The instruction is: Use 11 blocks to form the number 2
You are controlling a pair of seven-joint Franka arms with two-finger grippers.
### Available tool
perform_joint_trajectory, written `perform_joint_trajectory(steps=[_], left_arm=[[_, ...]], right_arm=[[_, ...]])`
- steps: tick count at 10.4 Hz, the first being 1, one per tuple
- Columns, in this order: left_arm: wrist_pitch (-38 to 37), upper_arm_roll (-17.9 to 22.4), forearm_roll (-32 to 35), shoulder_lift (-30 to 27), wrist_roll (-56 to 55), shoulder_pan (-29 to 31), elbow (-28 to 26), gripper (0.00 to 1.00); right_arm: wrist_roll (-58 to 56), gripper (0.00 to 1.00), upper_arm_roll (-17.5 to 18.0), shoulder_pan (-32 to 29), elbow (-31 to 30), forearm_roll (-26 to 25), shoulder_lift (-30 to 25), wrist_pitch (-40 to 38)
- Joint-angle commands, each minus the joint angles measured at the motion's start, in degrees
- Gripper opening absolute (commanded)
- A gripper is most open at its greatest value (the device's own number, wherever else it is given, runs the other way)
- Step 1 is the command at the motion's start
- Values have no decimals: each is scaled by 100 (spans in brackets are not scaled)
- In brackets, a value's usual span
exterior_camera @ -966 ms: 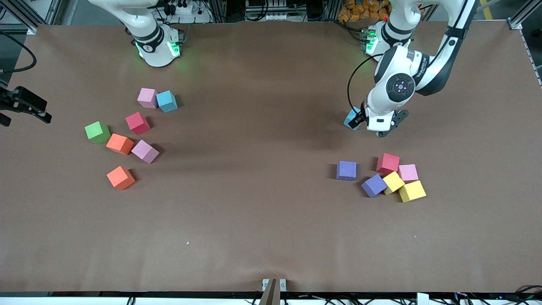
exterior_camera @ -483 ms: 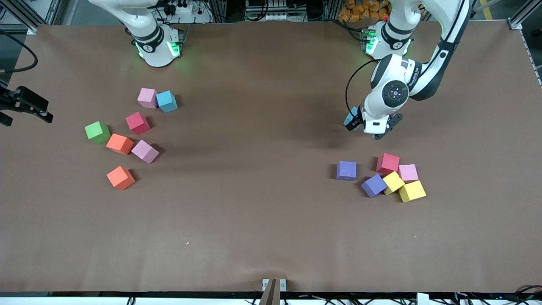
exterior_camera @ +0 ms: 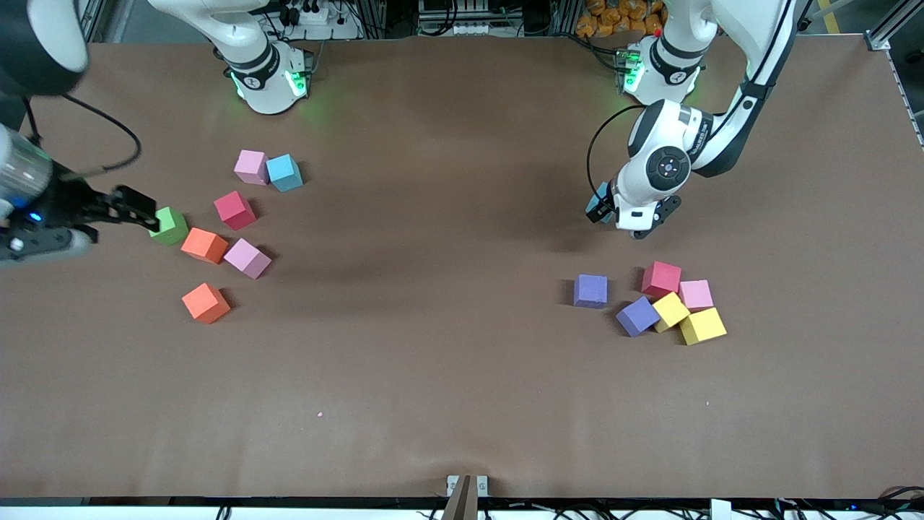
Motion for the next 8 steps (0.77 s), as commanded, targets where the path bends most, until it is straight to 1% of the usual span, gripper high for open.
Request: perform_joint_trajectory(steps=[1, 2, 3, 4, 5, 6, 7, 8], left_arm=[[330, -44, -50, 160, -106, 7, -47, 100], [410, -44, -50, 248, -159, 7, -47, 100], [437, -44, -50, 292, -168, 7, -47, 100], [437, -44, -50, 301, -168, 15, -21, 89], [464, -44, -50, 310, -177, 7, -12, 68], [473, -44, -50, 310, -177, 7, 15, 50], [473, -61, -50, 293, -177, -2, 50, 36], [473, -166, -50, 258, -194, -124, 154, 27]], right_arm=[[-227, 100, -27, 5, -1536, 69, -309, 1585], [-578, 100, -27, -21, -2112, 87, -364, 2257], [-859, 100, -35, -74, -2440, 104, -339, 2620], [-1289, 100, -44, -92, -2747, 96, -304, 3050], [-1998, 100, -36, -170, -3125, 183, -277, 3594], [-2396, 100, -35, -188, -3485, 471, -268, 3922], [-2644, 100, -35, -145, -3750, 656, -251, 4134], [-2768, 100, -35, -136, -4040, 658, -233, 4519]])
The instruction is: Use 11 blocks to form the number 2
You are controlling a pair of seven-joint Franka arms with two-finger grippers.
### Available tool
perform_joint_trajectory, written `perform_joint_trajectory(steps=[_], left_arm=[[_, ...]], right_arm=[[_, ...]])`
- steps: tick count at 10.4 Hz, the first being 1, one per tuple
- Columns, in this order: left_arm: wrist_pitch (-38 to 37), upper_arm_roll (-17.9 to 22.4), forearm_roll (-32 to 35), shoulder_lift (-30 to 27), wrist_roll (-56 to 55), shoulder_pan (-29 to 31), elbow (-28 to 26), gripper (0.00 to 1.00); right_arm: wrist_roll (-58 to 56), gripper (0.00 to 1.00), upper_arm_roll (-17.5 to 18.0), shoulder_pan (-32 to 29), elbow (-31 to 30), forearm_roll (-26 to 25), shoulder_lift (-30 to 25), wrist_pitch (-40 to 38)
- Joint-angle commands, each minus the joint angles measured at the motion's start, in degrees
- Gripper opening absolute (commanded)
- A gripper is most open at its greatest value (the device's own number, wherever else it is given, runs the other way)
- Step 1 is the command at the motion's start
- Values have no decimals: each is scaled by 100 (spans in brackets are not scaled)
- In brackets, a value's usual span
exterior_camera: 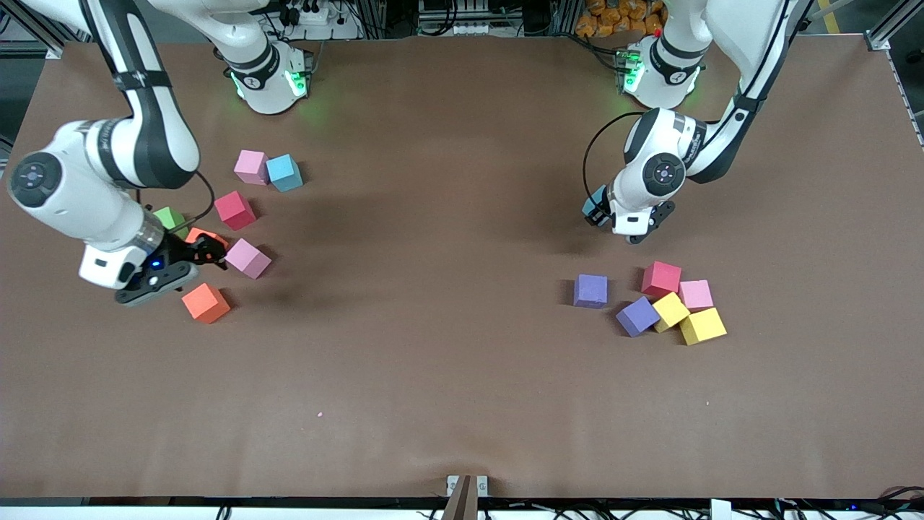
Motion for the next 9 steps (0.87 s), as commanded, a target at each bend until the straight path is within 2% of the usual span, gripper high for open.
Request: perform_joint_trajectory(steps=[1, 2, 4, 6, 9], left_arm=[[19, -182, -50, -60, -190, -349, 241, 27], [19, -191, -41, -8, -208, -690, 478, 24], [1, -182, -32, 237, -217, -1394, 1048, 25], [-25, -173, 38, 728, -165, -1966, 1663, 22], [-43, -182, 608, 1214, -173, -2634, 2061, 20]], right_arm=[[-456, 100, 26, -2, -654, 186, -192, 473], [-631, 100, 26, 51, -690, 186, -131, 421], [-1203, 100, 26, -106, -847, 186, 124, 647], [-1266, 100, 34, -108, -1321, 186, 194, 1480], [-1555, 100, 34, -2, -1420, 186, 606, 1905]])
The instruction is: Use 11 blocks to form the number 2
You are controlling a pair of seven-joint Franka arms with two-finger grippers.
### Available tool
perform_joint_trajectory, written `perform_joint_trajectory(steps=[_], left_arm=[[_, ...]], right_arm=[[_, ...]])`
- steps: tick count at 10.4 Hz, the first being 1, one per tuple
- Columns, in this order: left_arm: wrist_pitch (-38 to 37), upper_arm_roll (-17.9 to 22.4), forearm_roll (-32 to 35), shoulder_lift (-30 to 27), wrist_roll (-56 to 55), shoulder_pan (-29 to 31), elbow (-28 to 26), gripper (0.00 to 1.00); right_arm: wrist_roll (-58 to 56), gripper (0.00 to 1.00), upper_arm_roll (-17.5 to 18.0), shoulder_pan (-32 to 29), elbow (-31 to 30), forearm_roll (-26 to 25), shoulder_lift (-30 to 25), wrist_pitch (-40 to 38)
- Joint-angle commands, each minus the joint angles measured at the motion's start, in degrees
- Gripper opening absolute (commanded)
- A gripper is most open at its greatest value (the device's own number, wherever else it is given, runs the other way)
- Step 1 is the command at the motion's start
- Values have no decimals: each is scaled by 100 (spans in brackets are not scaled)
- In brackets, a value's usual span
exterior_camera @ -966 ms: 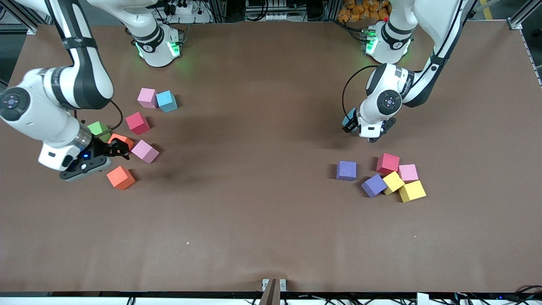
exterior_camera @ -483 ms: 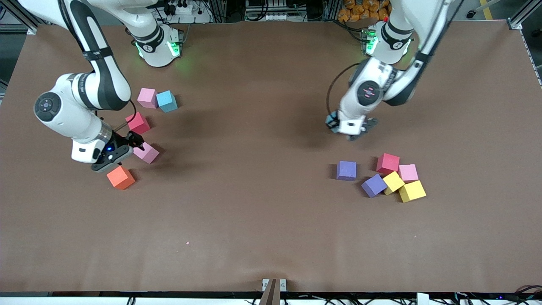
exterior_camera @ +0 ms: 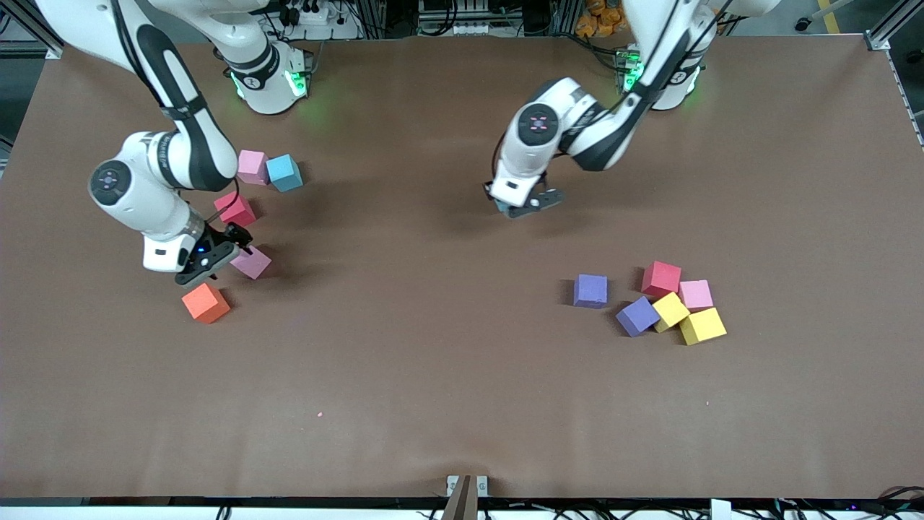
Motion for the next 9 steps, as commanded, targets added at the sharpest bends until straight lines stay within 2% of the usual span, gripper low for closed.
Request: perform_joint_trajectory(steps=[1, 4, 9], left_arm=[[-102, 43, 244, 344, 6, -493, 444, 19], [-689, 43, 244, 432, 24, -1031, 902, 17], [-700, 34, 534, 924, 287, -1472, 1167, 16]], right_arm=[[-325, 100, 14, 128, -9, 158, 382, 316], [-509, 100, 23, 156, 35, 158, 384, 246], [-1318, 100, 32, -309, 790, 167, 305, -1096]])
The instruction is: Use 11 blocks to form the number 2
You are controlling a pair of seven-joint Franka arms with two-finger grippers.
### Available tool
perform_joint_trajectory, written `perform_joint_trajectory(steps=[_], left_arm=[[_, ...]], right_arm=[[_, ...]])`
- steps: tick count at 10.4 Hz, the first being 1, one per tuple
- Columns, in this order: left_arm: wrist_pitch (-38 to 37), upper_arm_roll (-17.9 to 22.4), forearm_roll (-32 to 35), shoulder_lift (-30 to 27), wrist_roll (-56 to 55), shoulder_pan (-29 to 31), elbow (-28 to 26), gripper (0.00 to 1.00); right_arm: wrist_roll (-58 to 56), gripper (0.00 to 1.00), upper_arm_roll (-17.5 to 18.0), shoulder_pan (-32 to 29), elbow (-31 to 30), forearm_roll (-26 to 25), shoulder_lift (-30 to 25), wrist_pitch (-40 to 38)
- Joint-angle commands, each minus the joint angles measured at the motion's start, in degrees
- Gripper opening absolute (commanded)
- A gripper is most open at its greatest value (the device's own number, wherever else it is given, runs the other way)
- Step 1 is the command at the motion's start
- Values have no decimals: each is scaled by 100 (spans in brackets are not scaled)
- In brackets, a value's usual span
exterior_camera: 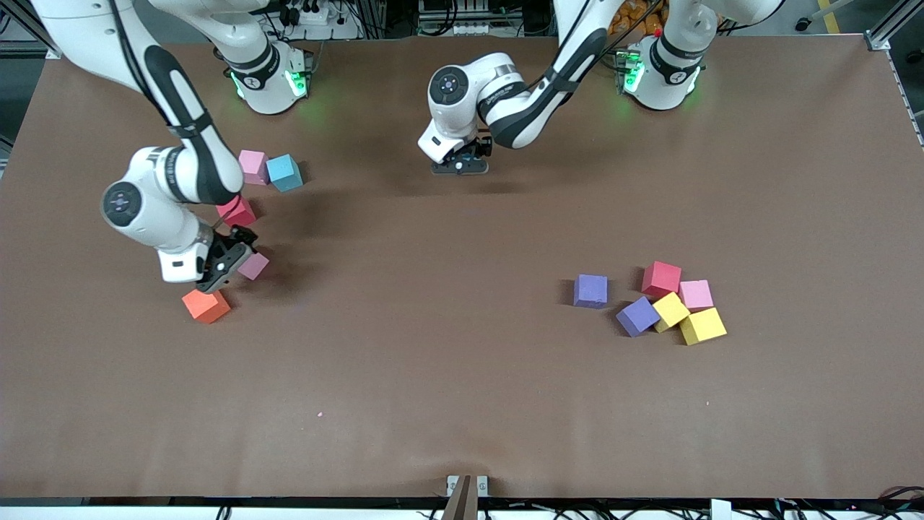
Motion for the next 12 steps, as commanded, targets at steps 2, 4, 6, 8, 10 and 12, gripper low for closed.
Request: perform_joint_trajectory(steps=[2, 4, 6, 8, 10, 12], left_arm=[[-108, 22, 153, 162, 92, -63, 186, 16], [-117, 14, 136, 214, -22, -89, 185, 17], [-117, 14, 74, 241, -267, -168, 185, 19], [-117, 14, 74, 293, -741, -204, 194, 99], [-117, 14, 74, 180, -1049, -221, 229, 100], [-222, 14, 74, -109, -1209, -195, 273, 100]], right_arm=[[-436, 100, 29, -159, 275, 155, -19, -675], [-1126, 100, 3, -177, 249, 155, 77, -668], [-1341, 100, 20, -221, 196, 164, 87, -676], [-1350, 100, 38, -177, 169, 225, 87, -668], [-1350, 100, 38, -142, 73, 426, 95, -668], [-1306, 100, 29, -28, -15, 454, 130, -563]])
